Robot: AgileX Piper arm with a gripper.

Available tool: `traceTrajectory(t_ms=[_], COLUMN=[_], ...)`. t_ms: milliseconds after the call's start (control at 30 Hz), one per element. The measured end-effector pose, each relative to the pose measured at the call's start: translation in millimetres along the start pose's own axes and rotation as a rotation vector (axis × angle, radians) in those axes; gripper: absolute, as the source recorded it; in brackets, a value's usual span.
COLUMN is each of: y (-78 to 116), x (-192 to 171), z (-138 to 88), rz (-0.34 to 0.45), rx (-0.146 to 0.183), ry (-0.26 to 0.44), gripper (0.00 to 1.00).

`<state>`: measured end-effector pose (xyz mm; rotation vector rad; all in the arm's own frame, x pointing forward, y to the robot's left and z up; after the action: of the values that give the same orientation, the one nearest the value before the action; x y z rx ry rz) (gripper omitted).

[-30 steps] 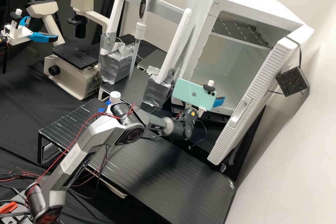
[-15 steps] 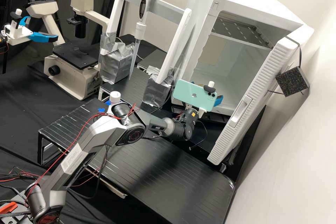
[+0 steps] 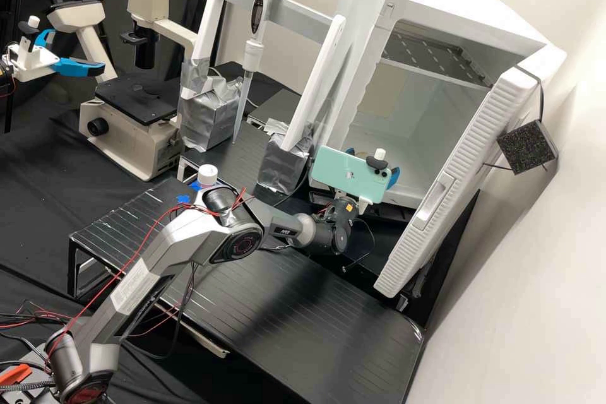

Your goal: Move the petri dish to the microscope

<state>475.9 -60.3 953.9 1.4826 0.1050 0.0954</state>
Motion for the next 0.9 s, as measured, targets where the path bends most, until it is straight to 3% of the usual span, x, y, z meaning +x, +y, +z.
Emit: traceTrajectory(t_ms=[600,900], y=[9.2,23.0], x=[-6,-29], z=[10,17], rz=[0.012,0.034], rx=[-0.009,-0.002], ry=[-0.036,-0.077], gripper=[0.00,0.00])
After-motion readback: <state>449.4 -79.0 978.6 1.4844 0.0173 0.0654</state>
